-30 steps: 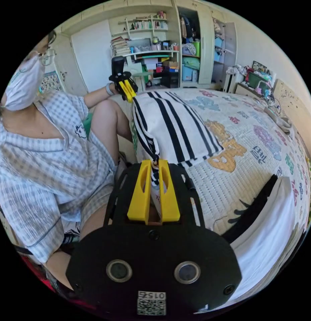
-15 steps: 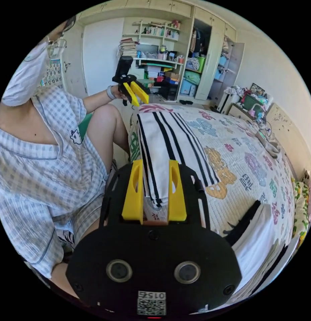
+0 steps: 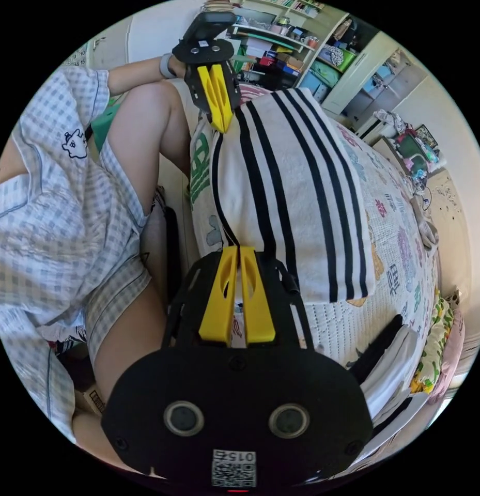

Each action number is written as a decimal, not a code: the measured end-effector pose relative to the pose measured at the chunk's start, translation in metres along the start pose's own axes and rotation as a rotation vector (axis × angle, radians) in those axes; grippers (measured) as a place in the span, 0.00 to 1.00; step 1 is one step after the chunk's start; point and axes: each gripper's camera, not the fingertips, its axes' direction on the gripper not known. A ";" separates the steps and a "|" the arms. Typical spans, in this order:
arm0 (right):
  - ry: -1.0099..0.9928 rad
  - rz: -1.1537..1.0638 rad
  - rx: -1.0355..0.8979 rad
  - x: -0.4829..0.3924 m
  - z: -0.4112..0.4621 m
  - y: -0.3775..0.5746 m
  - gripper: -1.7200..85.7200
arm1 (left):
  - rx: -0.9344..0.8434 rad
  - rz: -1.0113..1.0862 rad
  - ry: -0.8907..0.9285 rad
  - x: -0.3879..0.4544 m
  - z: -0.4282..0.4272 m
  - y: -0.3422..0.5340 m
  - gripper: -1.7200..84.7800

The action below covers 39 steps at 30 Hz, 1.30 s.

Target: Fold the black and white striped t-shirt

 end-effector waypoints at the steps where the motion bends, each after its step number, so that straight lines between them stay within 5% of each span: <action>1: -0.007 0.003 0.008 0.002 -0.002 0.002 0.02 | -0.001 0.000 0.001 -0.002 0.001 -0.001 0.02; 7: -0.203 0.177 0.287 0.045 -0.048 0.061 0.08 | 0.124 -0.112 0.108 -0.037 -0.010 0.008 0.05; 11: -0.290 0.516 0.516 0.098 -0.072 0.126 0.14 | 0.305 -0.335 0.330 -0.096 -0.022 0.040 0.12; 17: -0.551 0.775 0.559 0.156 -0.055 0.173 0.17 | 0.455 -0.633 0.408 -0.164 -0.012 0.077 0.18; 30: -0.748 0.755 0.476 0.213 -0.049 0.155 0.08 | 0.293 -0.633 0.719 -0.226 0.077 0.021 0.12; 34: -0.690 0.770 0.569 0.202 -0.086 0.178 0.07 | 0.315 -0.564 0.684 -0.236 0.064 -0.003 0.10; 39: -0.464 0.892 0.782 0.182 -0.168 0.249 0.07 | 0.292 -0.340 0.634 -0.259 0.022 -0.133 0.09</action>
